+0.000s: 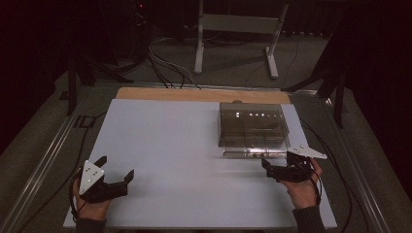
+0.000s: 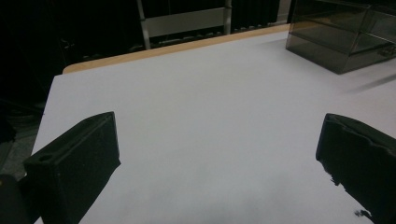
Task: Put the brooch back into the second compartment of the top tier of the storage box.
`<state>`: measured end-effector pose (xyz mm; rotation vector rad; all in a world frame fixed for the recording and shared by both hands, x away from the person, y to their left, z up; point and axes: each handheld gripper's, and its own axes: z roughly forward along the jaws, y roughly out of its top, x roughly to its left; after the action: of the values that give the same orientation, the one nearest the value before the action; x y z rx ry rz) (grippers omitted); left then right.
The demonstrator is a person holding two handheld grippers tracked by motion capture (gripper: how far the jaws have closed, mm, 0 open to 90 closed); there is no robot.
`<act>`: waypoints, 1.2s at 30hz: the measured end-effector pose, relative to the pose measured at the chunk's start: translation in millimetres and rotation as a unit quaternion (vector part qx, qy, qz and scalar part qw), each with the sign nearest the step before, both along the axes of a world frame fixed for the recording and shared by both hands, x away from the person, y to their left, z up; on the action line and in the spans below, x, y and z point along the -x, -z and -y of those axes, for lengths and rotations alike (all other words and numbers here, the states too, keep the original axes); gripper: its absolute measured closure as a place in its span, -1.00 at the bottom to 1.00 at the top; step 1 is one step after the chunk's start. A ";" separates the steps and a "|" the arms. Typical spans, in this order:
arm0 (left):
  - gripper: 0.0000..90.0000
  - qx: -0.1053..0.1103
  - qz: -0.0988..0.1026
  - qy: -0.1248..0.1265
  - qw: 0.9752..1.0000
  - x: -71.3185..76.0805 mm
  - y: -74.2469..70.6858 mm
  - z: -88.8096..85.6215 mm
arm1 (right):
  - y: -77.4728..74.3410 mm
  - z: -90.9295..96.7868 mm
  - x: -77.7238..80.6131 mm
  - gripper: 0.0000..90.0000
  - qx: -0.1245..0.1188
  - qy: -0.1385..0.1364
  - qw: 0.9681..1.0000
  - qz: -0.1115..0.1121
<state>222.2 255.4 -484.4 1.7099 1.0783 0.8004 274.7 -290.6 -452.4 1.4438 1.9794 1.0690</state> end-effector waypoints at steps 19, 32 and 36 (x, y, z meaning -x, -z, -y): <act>-1.00 0.014 -0.004 0.005 1.000 -0.6 0.9 -4.6 | 26.4 1.1 27.0 -1.00 -0.014 0.000 0.999 0.052; -1.00 0.025 -0.003 0.016 1.000 -1.1 2.1 -5.4 | 36.4 9.3 44.7 -1.00 -0.029 -0.003 0.996 0.089; -1.00 0.029 -0.004 0.020 0.999 -1.6 3.9 -3.8 | 39.9 11.5 50.2 -1.00 -0.036 -0.002 0.994 0.104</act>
<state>223.7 259.2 -488.3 1.6816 1.0592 0.7316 224.5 -302.1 -492.4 1.3058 1.8147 1.2496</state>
